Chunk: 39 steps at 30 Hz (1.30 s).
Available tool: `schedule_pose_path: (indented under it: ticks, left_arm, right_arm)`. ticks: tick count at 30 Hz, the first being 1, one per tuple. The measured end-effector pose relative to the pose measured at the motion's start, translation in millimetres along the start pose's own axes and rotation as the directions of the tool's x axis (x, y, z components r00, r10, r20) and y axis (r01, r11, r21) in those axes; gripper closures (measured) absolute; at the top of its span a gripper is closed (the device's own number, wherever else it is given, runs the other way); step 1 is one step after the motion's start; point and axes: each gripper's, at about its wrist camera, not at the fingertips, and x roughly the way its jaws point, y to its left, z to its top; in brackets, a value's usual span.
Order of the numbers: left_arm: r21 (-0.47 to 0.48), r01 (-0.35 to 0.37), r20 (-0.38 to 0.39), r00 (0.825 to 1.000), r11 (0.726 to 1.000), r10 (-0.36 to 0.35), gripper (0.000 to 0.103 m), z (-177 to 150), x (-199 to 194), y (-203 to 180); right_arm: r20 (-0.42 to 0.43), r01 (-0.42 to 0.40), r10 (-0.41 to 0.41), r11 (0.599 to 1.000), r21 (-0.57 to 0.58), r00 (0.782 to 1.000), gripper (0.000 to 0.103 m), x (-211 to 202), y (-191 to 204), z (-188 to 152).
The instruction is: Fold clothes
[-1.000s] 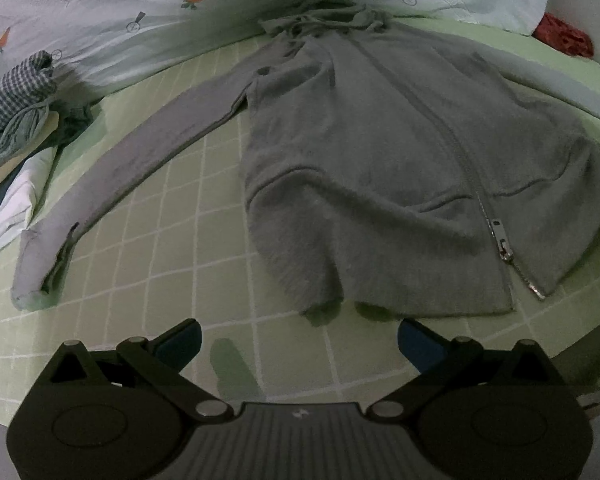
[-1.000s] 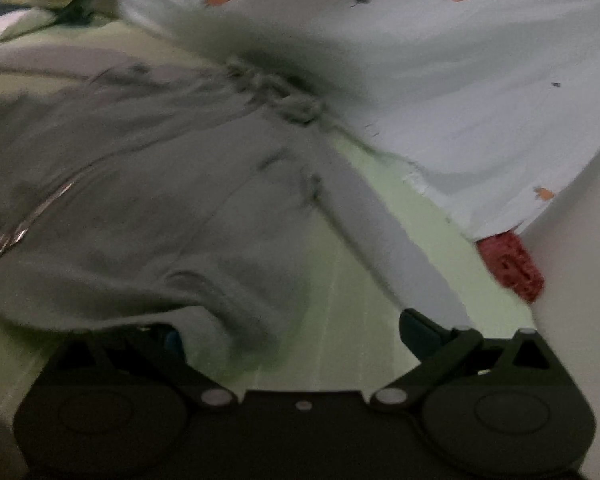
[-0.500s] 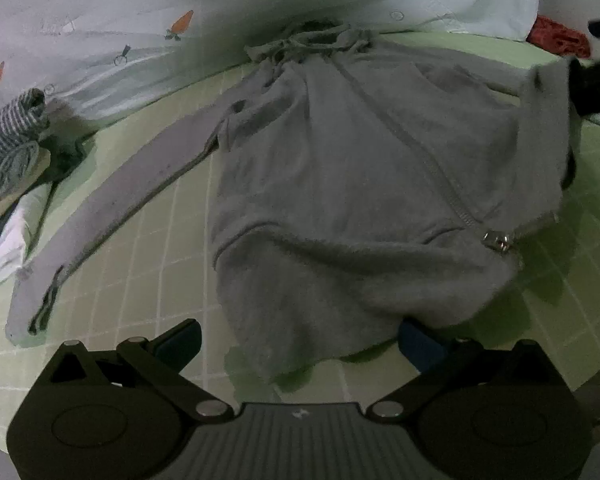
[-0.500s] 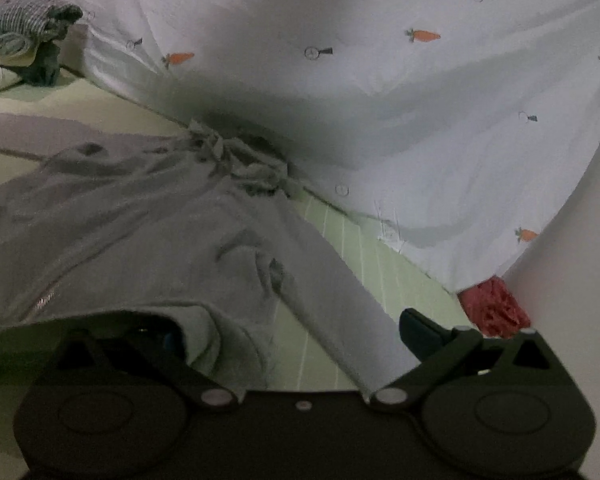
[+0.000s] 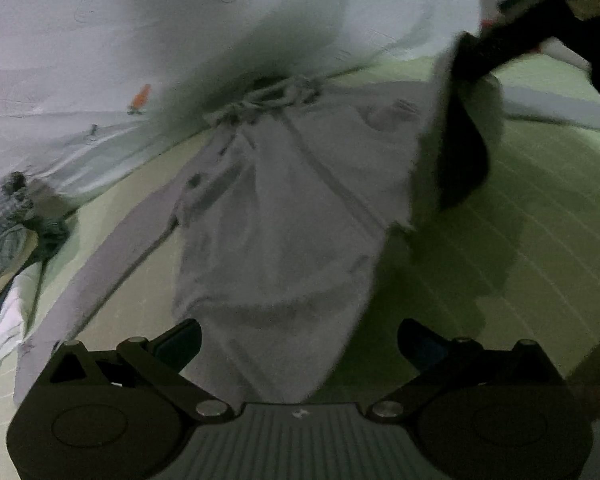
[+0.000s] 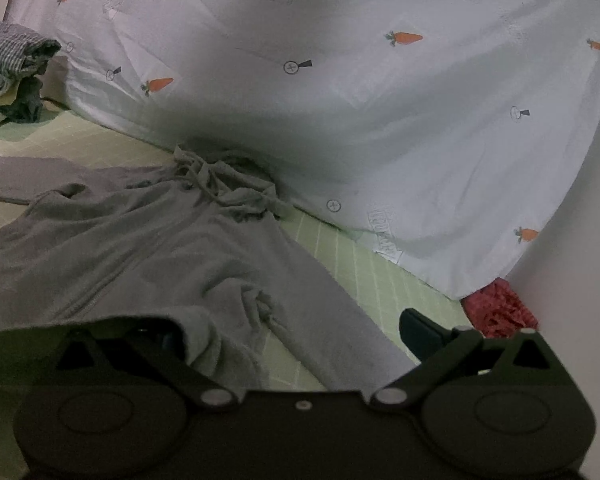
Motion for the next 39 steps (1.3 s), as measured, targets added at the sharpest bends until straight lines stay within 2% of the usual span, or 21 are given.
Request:
schedule_pose_path:
  ticks: [3, 5, 10, 11, 12, 14, 16, 21, 22, 24, 26, 27, 28, 29, 31, 32, 33, 34, 35, 37, 39]
  left_arm:
    - [-0.047, -0.098, 0.015, 0.995, 0.994, 0.099, 0.0, 6, 5, 5]
    - [-0.049, -0.192, 0.001, 0.981, 0.98, 0.192, 0.0, 10, 11, 10]
    - [-0.049, -0.413, 0.003, 0.911, 0.91, 0.413, 0.0, 14, 10, 34]
    - [-0.048, -0.451, 0.01, 0.892, 0.891, 0.452, 0.0, 14, 8, 40]
    - [-0.028, -0.507, 0.006, 0.862, 0.862, 0.507, 0.0, 15, 8, 45]
    - [0.002, -0.542, 0.013, 0.841, 0.841, 0.542, 0.0, 15, 12, 58]
    - [-0.004, -0.528, 0.011, 0.849, 0.849, 0.528, 0.0, 20, 16, 69]
    - [0.064, -0.528, 0.1, 0.848, 0.847, 0.52, 0.0, 49, 14, 79]
    - [0.07, -0.52, 0.117, 0.852, 0.852, 0.51, 0.0, 56, 12, 82]
    - [0.041, -0.47, 0.136, 0.877, 0.882, 0.461, 0.0, 74, 5, 93]
    - [-0.06, -0.367, 0.14, 0.918, 0.928, 0.372, 0.0, 95, 0, 116]
    - [-0.159, -0.295, 0.129, 0.94, 0.942, 0.316, 0.0, 104, -1, 132]
    - [-0.265, -0.218, 0.122, 0.959, 0.939, 0.257, 0.0, 114, 0, 148]
    - [-0.372, -0.147, 0.105, 0.974, 0.917, 0.199, 0.0, 119, 6, 163]
    - [-0.496, -0.083, 0.03, 0.993, 0.864, 0.112, 0.0, 122, 35, 181]
    - [-0.482, -0.1, -0.016, 0.994, 0.87, 0.105, 0.0, 123, 52, 180]
    - [-0.426, -0.135, -0.08, 0.991, 0.895, 0.111, 0.0, 122, 69, 174]
    - [-0.352, -0.155, -0.157, 0.982, 0.923, 0.105, 0.0, 122, 89, 164]
    - [-0.311, -0.152, -0.208, 0.974, 0.938, 0.089, 0.0, 121, 100, 157]
    - [-0.306, -0.106, -0.244, 0.969, 0.946, 0.03, 0.0, 115, 109, 146]
    - [-0.344, -0.06, -0.252, 0.967, 0.937, -0.03, 0.0, 110, 113, 144]
  right_arm:
    - [-0.002, 0.0, 0.0, 1.0, -0.003, 1.0, 0.0, -3, -2, -3]
    - [-0.003, 0.008, -0.008, 1.0, 0.004, 1.0, 0.0, -4, -5, -5]
    - [-0.012, 0.073, -0.073, 0.997, 0.01, 0.997, 0.0, -6, -16, -6]
    - [-0.013, 0.086, -0.086, 0.996, 0.012, 0.996, 0.0, -6, -20, -6]
    - [-0.013, 0.095, -0.095, 0.995, 0.018, 0.995, 0.0, -7, -24, -6]
    - [-0.021, 0.124, -0.124, 0.992, 0.028, 0.992, 0.0, -7, -30, -6]
    - [-0.028, 0.131, -0.129, 0.99, 0.044, 0.991, 0.0, -8, -36, -6]
    - [-0.02, 0.139, -0.138, 0.989, 0.046, 0.99, 0.0, -4, -42, -1]
    - [-0.016, 0.146, -0.145, 0.988, 0.053, 0.989, 0.0, -3, -45, 3]
    - [-0.01, 0.158, -0.158, 0.985, 0.073, 0.987, 0.0, -1, -53, 10]
    - [-0.015, 0.162, -0.162, 0.98, 0.117, 0.987, 0.0, 5, -66, 18]
    - [-0.015, 0.166, -0.166, 0.975, 0.147, 0.986, 0.0, 7, -74, 23]
    - [-0.013, 0.17, -0.17, 0.969, 0.179, 0.985, 0.0, 10, -81, 28]
    - [-0.011, 0.168, -0.17, 0.962, 0.216, 0.985, 0.0, 12, -88, 33]
    - [-0.051, 0.123, -0.113, 0.951, 0.282, 0.992, 0.0, 27, -100, 37]
    - [-0.08, 0.096, -0.074, 0.945, 0.312, 0.994, 0.0, 36, -105, 37]
    - [-0.13, 0.067, -0.026, 0.943, 0.327, 0.991, 0.0, 48, -108, 36]
    - [-0.208, 0.043, 0.025, 0.949, 0.313, 0.978, 0.0, 65, -107, 32]
    - [-0.271, 0.032, 0.049, 0.957, 0.287, 0.961, 0.0, 77, -103, 28]
    - [-0.358, 0.014, 0.071, 0.973, 0.23, 0.931, 0.0, 92, -92, 19]
    - [-0.379, 0.003, 0.078, 0.978, 0.209, 0.922, 0.0, 95, -85, 14]
